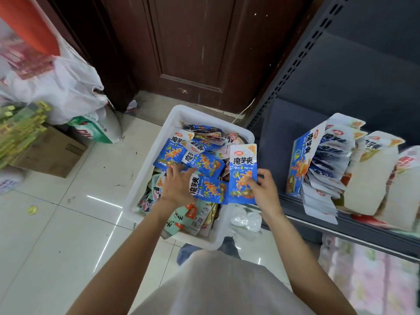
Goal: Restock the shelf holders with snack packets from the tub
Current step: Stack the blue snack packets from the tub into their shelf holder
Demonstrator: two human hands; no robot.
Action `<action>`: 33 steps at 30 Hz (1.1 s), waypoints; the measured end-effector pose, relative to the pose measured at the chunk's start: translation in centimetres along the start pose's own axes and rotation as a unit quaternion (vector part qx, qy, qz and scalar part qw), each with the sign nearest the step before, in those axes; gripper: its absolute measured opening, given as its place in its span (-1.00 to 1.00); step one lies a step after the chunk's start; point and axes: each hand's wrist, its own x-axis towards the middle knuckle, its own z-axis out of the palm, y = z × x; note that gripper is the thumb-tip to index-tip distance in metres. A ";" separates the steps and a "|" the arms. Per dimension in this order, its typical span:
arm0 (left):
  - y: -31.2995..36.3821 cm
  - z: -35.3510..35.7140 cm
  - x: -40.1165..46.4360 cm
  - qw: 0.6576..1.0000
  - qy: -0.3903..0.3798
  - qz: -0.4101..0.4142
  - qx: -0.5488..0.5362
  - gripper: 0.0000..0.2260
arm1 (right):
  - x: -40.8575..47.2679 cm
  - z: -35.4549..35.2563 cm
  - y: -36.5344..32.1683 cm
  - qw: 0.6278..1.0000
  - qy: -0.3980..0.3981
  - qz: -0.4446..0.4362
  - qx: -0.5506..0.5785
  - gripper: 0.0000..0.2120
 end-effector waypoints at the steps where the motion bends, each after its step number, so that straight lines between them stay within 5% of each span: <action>1: -0.1 -0.2 -0.3 1.000 -0.003 0.012 0.029 -0.14 | -0.1 -0.2 0.0 1.000 0.002 0.001 0.006 -0.88; 5: -0.7 0.0 -1.6 0.999 0.007 0.019 0.040 -0.22 | -0.4 -0.7 0.2 1.000 0.008 0.008 0.027 -0.85; 8: -1.2 0.1 -2.5 0.992 -0.023 -0.002 -0.127 -0.24 | -0.9 -1.1 0.1 0.999 0.007 0.000 0.041 -0.79; 14: -1.5 -0.7 -4.5 0.875 0.025 -0.031 -0.483 -0.33 | -1.8 -1.3 -0.5 0.997 -0.023 -0.037 0.062 -0.73; 21: 0.3 -3.0 -6.1 0.882 0.172 -0.032 -0.437 -0.94 | -2.7 -1.8 -1.8 0.992 -0.027 -0.078 0.099 -0.81; 28: 6.2 -10.4 -5.4 0.776 0.305 0.090 -0.544 -0.93 | -5.0 -7.5 -6.0 0.965 -0.012 -0.202 0.168 -0.93; 33: 14.6 -15.4 -2.8 0.692 0.363 0.193 -0.594 -0.90 | -5.9 -15.7 -8.8 0.898 0.164 -0.334 0.235 -0.72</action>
